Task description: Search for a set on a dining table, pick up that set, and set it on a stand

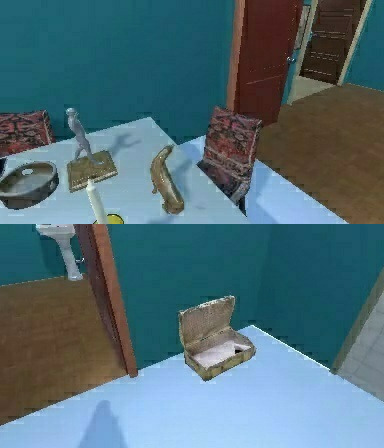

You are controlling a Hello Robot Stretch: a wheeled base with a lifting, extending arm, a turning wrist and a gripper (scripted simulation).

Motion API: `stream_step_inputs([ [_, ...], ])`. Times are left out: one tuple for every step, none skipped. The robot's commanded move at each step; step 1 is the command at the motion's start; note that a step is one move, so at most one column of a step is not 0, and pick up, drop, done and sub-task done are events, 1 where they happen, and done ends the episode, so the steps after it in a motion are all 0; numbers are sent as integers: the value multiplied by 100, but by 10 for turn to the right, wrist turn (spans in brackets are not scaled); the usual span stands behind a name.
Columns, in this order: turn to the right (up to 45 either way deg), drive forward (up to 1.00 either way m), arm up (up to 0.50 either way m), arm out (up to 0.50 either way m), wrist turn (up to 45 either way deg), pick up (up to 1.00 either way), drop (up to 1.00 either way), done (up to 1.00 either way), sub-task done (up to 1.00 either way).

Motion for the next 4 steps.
stream_step_inputs([
  [-450, 0, 0, 0, 0, 0, 0, 0, 0],
  [-450, 0, 0, 0, 0, 0, 0, 0, 0],
  [-450, 0, 0, 0, 0, 0, 0, 0, 0],
  [-300, 0, 0, 0, 0, 0, 0, 0, 0],
])
